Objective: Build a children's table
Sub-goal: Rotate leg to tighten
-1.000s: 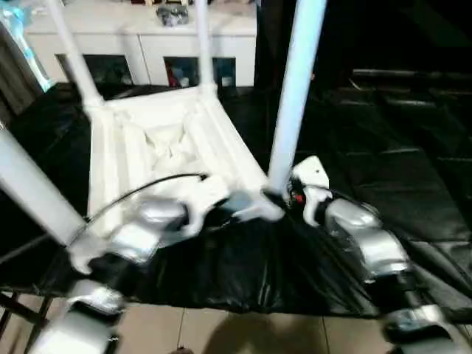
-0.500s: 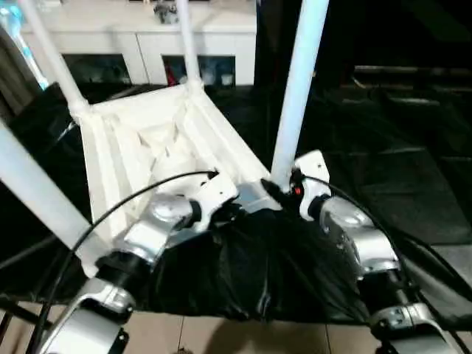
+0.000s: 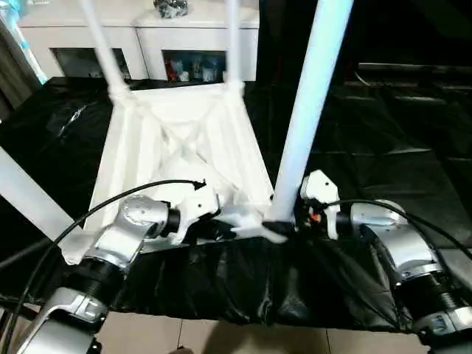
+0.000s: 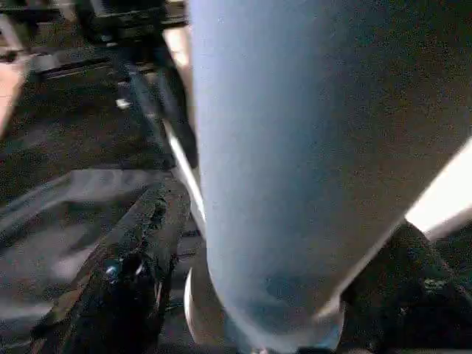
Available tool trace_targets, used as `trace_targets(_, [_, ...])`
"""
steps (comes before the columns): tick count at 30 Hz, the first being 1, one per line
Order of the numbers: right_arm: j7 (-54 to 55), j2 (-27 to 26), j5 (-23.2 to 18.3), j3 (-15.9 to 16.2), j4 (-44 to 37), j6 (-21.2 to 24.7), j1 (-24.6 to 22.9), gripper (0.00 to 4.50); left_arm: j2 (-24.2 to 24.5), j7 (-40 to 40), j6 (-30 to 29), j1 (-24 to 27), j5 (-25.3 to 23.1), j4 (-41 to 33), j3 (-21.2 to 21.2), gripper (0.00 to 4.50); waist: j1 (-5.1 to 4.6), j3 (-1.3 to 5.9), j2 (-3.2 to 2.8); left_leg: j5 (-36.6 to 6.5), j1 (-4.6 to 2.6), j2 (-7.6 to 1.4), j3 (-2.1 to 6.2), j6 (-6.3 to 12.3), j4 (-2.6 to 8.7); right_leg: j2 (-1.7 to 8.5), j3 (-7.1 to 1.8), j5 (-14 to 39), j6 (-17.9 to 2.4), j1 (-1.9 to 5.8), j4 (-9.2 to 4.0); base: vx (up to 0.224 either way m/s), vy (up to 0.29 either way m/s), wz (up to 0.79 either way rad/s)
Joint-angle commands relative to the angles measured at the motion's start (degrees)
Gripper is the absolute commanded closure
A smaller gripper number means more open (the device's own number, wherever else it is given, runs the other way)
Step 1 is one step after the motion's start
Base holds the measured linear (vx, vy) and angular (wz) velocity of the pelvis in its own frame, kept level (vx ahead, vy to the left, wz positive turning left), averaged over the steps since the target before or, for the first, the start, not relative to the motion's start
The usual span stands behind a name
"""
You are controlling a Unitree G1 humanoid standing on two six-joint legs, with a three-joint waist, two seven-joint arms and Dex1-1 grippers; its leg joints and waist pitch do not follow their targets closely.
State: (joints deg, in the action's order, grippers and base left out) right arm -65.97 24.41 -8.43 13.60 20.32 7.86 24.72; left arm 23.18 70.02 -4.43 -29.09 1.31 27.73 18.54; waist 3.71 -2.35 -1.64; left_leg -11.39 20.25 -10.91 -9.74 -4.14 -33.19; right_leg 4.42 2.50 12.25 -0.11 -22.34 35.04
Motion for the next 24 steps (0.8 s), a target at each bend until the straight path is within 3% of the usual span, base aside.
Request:
trace_targets(1, [-5.2, 0.4, 0.3, 4.5, -0.5, -0.1, -1.0, 1.62, -0.6, 1.0, 1.5, -0.4, 2.2, -0.8, 0.0, 4.5, 0.11, 3.11, 1.11, -6.0, 0.12, -2.03, -0.07, 5.44, 3.21, 3.24, -2.13, 2.2, -15.0, 2.78, -3.44, 0.0, 0.0, 0.0])
trace_targets(11, [-8.1, 0.6, 1.5, 5.8, 1.7, -1.5, -0.3, 2.38, -0.3, 2.5, 2.9, -2.5, 1.4, 2.8, -0.7, 4.5, 0.66, 3.09, 1.49, -6.1, 0.05, -2.0, -0.13, 5.03, 3.21, 3.27, -2.13, 3.8, -14.7, 2.82, -3.46, 0.0, 0.0, 0.0])
trace_targets(17, [-4.4, -1.8, -0.7, 3.7, -0.6, 2.0, -2.9, 2.51, -2.0, -2.1, 1.1, -2.3, 1.3, 3.2, -2.5, 4.5, 0.7, 3.02, 1.37, -6.7, 0.0, -2.05, -0.11, 4.27, 3.35, 3.21, -2.19, 4.7, -14.3, 2.79, -3.57, 0.0, 0.0, 0.0])
trace_targets(20, [-0.4, -3.6, -1.2, 2.1, -1.5, 3.4, -4.2, 2.53, -3.2, -6.8, -0.2, -2.6, -0.1, 3.3, -3.0, 4.5, 0.89, 2.76, 1.48, -8.5, -0.26, -2.03, -0.14, 3.45, 3.54, 3.36, -2.3, 8.7, -13.4, 2.5, -4.14, 0.0, 0.0, 0.0])
trace_targets(24, [13.6, -9.5, 1.4, -0.4, -0.3, 4.9, -5.7, 2.55, -7.3, -14.7, -4.0, -2.7, -1.2, 1.9, -3.8, 4.5, 0.46, 2.35, 1.43, -12.7, -0.43, -2.01, 0.18, 0.41, 4.3, 3.45, -2.37, 18.7, -10.2, 2.2, -5.11, 0.0, 0.0, 0.0])
